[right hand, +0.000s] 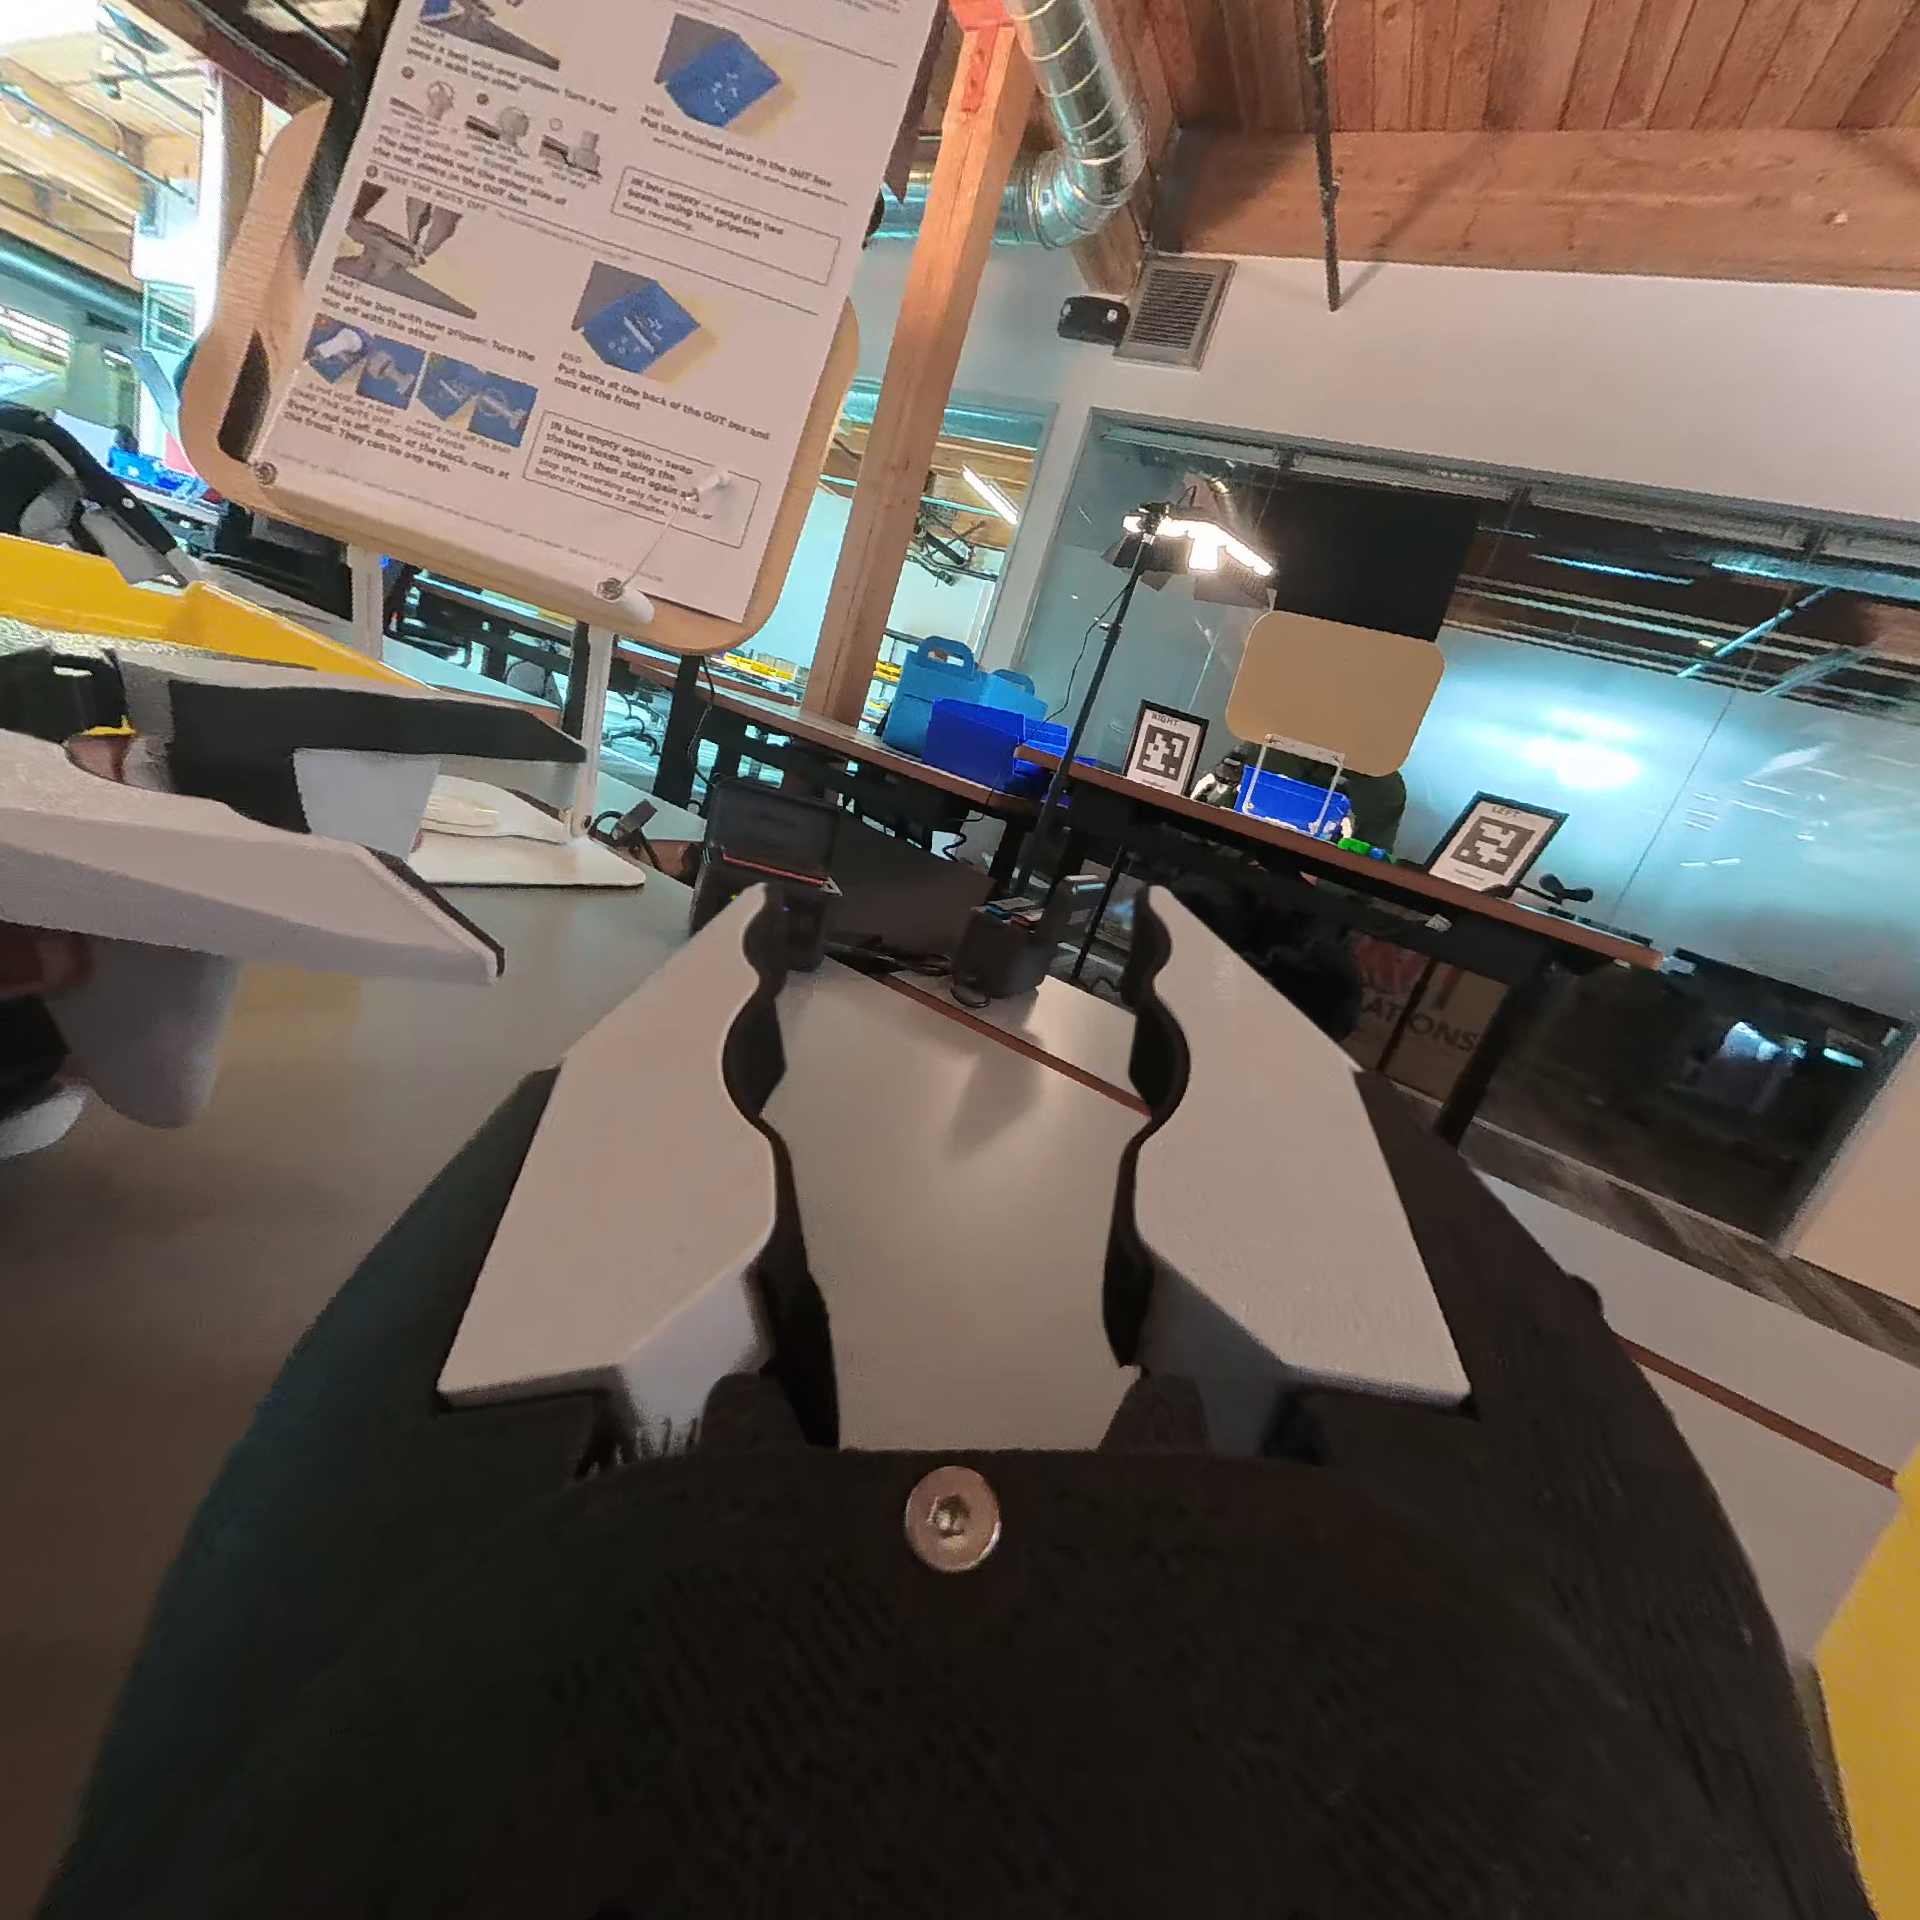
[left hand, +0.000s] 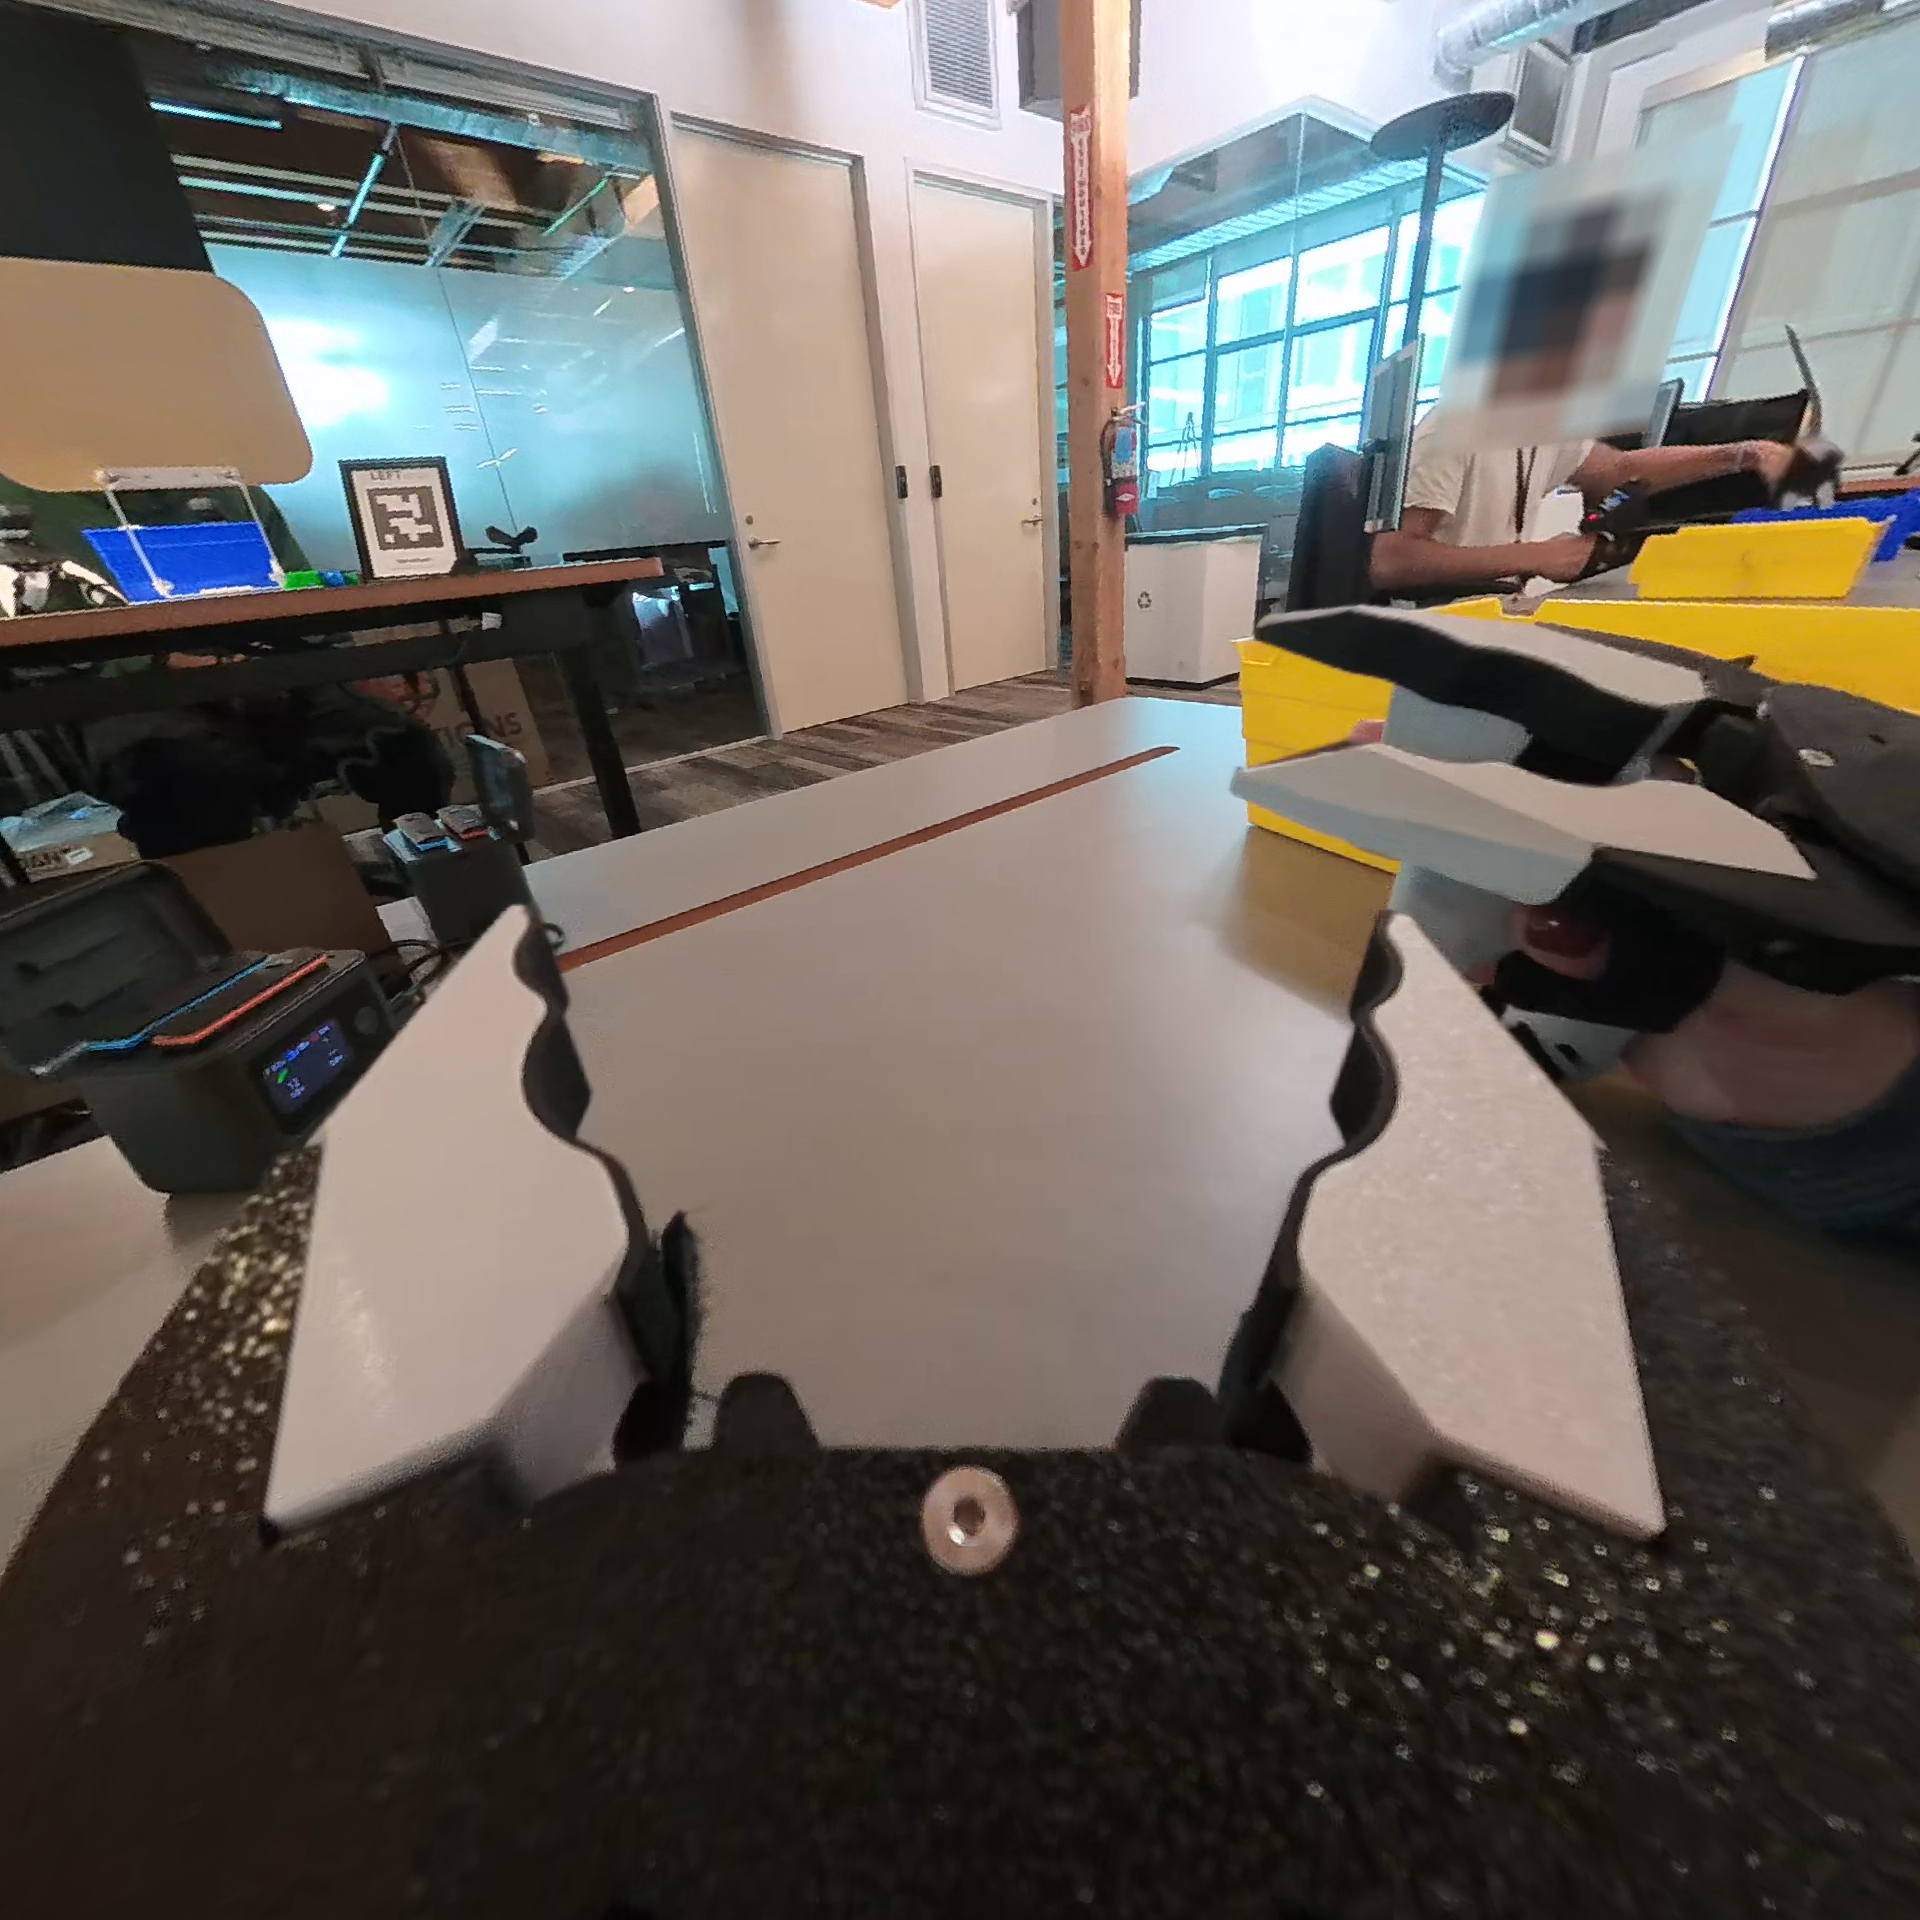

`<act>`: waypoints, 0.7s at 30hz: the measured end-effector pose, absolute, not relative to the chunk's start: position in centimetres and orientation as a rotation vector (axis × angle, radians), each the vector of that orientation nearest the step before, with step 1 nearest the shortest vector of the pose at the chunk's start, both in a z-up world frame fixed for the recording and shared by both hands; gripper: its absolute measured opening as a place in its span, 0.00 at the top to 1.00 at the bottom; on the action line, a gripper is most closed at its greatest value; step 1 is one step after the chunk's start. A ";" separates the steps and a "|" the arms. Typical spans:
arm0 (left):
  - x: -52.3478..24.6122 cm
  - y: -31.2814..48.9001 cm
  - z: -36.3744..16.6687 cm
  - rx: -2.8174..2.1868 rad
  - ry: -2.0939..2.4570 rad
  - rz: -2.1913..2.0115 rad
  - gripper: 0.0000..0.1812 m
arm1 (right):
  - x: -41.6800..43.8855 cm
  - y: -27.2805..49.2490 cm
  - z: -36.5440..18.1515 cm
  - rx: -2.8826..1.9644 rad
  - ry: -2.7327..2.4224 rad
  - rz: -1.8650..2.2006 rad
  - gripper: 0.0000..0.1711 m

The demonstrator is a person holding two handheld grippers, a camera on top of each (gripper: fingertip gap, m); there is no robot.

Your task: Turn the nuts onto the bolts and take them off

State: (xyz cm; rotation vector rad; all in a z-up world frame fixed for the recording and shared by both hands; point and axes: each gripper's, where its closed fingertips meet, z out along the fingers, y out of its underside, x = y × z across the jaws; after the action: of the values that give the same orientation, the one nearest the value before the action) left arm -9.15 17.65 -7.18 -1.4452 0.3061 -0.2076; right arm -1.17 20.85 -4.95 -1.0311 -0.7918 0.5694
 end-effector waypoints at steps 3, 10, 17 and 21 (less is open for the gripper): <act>-9.3 17.7 -7.0 -1.437 0.293 -0.204 0.16 | -1.5 20.6 -5.0 -1.015 -0.814 0.547 0.51; -9.5 17.4 -6.2 -1.366 0.291 -0.146 0.12 | -1.7 20.4 -5.0 -1.008 -0.829 0.531 0.50; -9.6 16.8 -5.3 -1.316 0.297 -0.095 0.13 | -1.8 20.6 -5.5 -1.027 -0.844 0.531 0.50; -8.3 15.3 -3.6 -1.325 0.348 -0.086 0.15 | -1.9 20.5 -5.6 -1.027 -0.855 0.531 0.50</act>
State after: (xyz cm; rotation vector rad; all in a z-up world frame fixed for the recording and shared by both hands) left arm -8.29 15.32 -3.63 -1.3250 0.3476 -0.0859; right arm -1.94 20.53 -5.62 -1.0271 -0.8551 0.5310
